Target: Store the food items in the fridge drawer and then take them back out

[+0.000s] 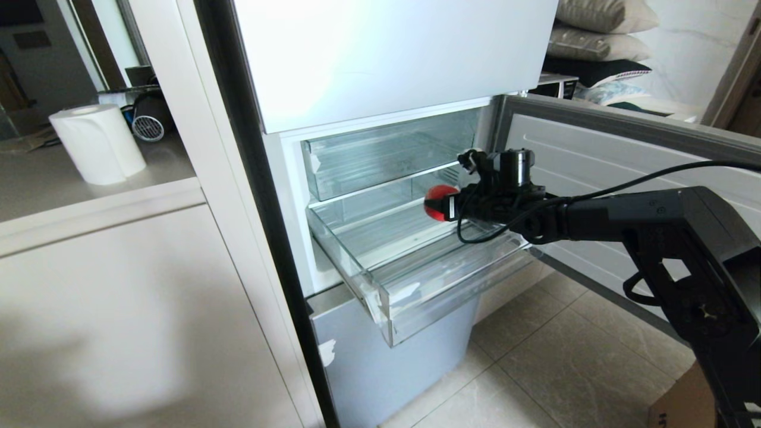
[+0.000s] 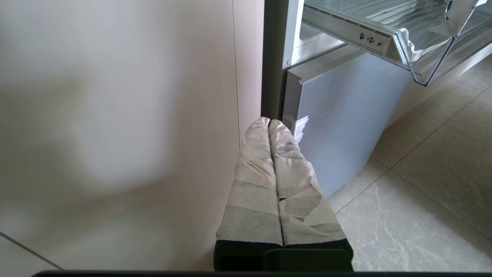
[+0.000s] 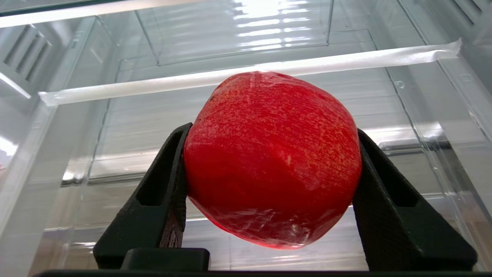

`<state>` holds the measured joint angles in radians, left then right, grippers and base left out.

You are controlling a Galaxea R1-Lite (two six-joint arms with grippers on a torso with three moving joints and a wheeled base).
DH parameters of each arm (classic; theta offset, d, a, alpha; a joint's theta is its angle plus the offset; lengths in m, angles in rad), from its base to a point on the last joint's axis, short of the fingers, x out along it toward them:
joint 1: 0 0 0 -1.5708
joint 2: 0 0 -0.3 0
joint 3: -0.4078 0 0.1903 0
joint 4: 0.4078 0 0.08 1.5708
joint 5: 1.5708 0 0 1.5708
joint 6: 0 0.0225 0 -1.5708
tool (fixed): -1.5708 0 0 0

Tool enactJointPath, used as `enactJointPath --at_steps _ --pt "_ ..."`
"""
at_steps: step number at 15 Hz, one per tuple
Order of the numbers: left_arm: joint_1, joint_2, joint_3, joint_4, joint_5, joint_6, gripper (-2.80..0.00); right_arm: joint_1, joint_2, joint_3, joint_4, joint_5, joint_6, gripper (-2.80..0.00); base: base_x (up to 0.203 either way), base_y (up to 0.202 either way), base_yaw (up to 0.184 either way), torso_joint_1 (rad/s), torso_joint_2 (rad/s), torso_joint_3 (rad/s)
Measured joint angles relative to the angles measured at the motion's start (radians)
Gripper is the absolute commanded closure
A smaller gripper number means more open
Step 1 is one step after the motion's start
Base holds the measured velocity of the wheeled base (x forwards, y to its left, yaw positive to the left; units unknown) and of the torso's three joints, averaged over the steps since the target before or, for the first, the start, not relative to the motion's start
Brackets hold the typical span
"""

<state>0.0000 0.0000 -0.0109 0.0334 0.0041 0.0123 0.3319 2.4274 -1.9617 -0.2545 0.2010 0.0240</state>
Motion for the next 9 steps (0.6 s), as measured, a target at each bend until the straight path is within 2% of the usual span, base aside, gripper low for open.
enactJointPath --at_steps 7,8,9 --pt "0.0 0.0 0.0 0.0 0.0 0.0 0.0 -0.01 0.014 -0.003 -0.001 -0.005 0.002 0.0 0.0 0.0 0.0 0.0 0.0 0.0" --pt "0.0 0.0 0.0 0.0 0.0 0.0 0.0 -0.012 0.019 -0.003 -0.002 -0.004 0.002 -0.16 0.0 0.0 0.0 0.0 0.0 0.0" --pt "0.0 0.0 0.0 0.0 0.0 0.0 0.0 -0.015 0.024 -0.003 -0.003 -0.004 0.001 -2.8 0.0 0.0 0.0 0.0 0.0 0.0"
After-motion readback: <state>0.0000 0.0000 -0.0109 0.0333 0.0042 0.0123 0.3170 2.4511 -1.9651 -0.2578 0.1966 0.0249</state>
